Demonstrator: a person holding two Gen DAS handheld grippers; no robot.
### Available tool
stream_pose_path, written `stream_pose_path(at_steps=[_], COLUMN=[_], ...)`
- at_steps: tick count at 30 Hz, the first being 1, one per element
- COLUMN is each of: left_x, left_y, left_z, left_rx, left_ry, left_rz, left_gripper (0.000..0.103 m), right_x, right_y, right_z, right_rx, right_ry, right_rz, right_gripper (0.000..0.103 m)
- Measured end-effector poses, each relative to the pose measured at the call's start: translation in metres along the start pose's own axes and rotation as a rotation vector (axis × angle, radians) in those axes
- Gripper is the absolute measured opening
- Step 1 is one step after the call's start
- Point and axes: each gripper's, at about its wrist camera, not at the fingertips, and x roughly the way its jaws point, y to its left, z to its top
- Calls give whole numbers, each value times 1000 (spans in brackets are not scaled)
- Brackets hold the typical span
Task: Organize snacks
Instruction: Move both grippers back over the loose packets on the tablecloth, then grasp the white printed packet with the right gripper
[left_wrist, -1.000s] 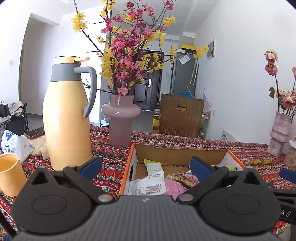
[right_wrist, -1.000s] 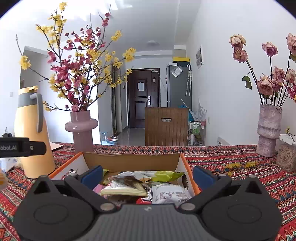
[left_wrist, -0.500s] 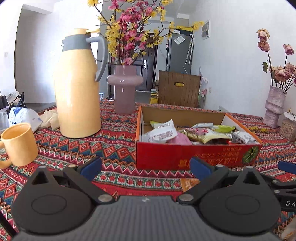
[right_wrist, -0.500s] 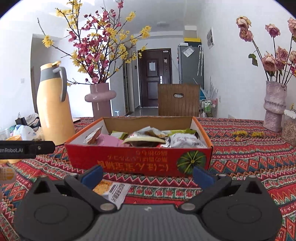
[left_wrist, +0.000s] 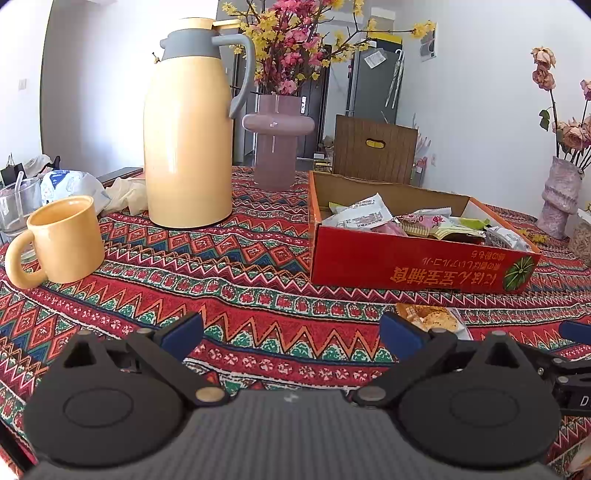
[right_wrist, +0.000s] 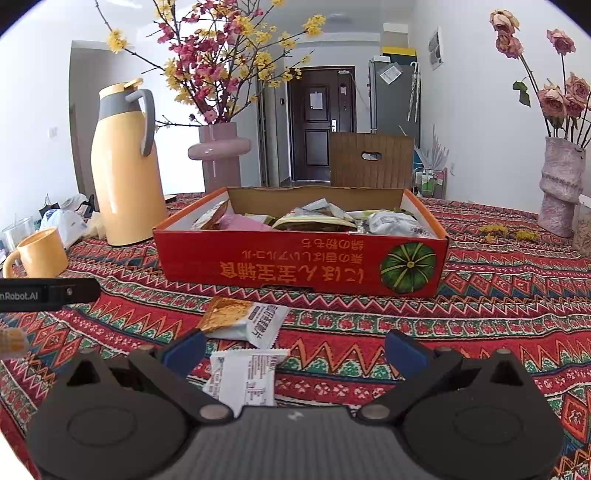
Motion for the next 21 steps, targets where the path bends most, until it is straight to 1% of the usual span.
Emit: stream_pose_path(at_steps=[5, 13, 21], left_x=[0, 3, 3], left_y=[5, 16, 22], left_z=[-3, -7, -9], left_rx=[-9, -38, -56], left_ry=[15, 39, 48], left_rz=[1, 5, -11], left_gripper=[103, 103, 103], right_x=[17, 52, 58], right_y=[15, 25, 25], right_z=[-1, -3, 0], right_rx=[-22, -42, -35], right_ry=[69, 223, 227], right_rz=[27, -1, -10], right_gripper=[103, 103, 103])
